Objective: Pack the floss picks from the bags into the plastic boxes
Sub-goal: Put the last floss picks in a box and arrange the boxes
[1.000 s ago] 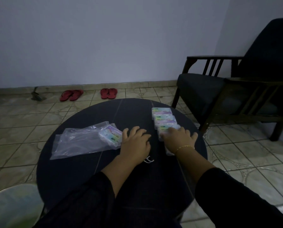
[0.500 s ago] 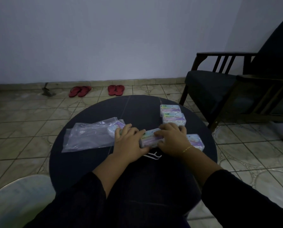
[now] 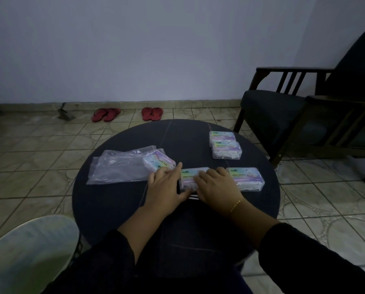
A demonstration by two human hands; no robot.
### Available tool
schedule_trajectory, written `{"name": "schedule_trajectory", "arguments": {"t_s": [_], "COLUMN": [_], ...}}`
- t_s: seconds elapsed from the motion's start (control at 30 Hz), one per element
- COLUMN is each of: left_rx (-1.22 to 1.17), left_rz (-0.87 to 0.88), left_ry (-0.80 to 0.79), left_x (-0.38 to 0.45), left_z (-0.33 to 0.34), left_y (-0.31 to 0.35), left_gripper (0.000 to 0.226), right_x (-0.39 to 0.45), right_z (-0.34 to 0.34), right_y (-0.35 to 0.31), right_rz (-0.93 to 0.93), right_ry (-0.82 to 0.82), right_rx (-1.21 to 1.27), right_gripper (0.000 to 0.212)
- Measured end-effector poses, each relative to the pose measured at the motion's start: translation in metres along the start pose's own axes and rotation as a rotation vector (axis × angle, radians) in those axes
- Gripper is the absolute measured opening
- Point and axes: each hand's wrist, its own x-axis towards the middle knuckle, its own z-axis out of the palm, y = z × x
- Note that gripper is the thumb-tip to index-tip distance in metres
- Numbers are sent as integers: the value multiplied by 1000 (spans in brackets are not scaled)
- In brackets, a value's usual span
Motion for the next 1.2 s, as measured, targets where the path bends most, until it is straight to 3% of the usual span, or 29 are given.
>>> {"name": "schedule_trajectory", "arguments": {"t_s": [0.3, 0.57, 0.73, 0.87, 1.03, 1.2], "left_rx": [-195, -234, -248, -270, -255, -291], "left_rz": [-163, -161, -175, -138, -129, -85], "left_ry": [-22, -47, -51, -23, 7, 125], "left_x": [4, -1, -7, -8, -9, -8], "left_z": [23, 18, 10, 5, 6, 11], "left_y": [-13, -11, -6, -3, -2, -4], "left_gripper": [89, 84, 86, 82, 77, 68], "right_x": [7, 32, 24, -5, -30, -26], "right_z": [-5, -8, -2, 5, 18, 15], "right_y": [3, 20, 18, 7, -8, -19], "right_rz": [-13, 327, 360, 330, 193, 218], "right_ry": [37, 213, 322, 486, 310, 100], "right_rx": [-21, 393, 388, 330, 260, 147], "right_gripper": [47, 28, 34, 19, 28, 21]}}
